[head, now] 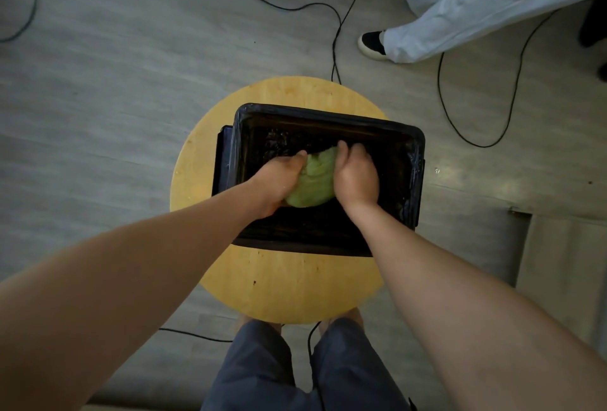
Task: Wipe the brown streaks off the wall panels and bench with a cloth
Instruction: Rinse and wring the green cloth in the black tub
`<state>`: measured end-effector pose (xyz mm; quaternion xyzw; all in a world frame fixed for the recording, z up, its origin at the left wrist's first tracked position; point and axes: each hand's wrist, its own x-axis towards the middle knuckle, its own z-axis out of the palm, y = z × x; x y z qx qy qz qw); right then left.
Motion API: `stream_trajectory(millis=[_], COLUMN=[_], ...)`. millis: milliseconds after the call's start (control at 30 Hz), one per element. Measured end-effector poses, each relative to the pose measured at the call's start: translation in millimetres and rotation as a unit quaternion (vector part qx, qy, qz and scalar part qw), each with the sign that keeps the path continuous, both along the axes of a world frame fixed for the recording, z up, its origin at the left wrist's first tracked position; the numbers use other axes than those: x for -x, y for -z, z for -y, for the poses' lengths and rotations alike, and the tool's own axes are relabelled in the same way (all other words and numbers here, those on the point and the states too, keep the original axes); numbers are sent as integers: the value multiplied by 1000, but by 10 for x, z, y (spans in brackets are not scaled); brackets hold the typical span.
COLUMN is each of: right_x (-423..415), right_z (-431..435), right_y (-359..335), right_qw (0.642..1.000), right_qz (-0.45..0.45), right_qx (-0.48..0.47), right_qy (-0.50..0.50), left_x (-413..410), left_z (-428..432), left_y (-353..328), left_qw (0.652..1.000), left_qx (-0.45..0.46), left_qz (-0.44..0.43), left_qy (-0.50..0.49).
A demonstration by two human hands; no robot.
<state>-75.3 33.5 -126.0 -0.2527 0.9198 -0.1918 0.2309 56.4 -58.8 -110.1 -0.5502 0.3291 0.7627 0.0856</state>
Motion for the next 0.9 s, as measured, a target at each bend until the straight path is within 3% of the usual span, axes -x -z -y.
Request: stream_trajectory(millis=[100,233,500,733,900], right_x=[-76,-252,-422,-308,-194], right_z=[-16,52,17,14,-29], right_y=[63,65,-301,-339,-172], right_qw=[991,958,955,962,979], right_qz=[88,245,289,222,-48], right_qx=[-68,-152,58,144,75], right_qy=[68,1,2,-73,-183], left_x=[36,180,352,535,687], left_z=[11,-32,152,313,146], left_y=[103,189,227,133,146], left_qw=[997,998,996,982,992], left_qx=[44,-13,-76,-56,-89], left_qz=[58,54,52,42,51], left_qy=[-9,-22,18,176,70])
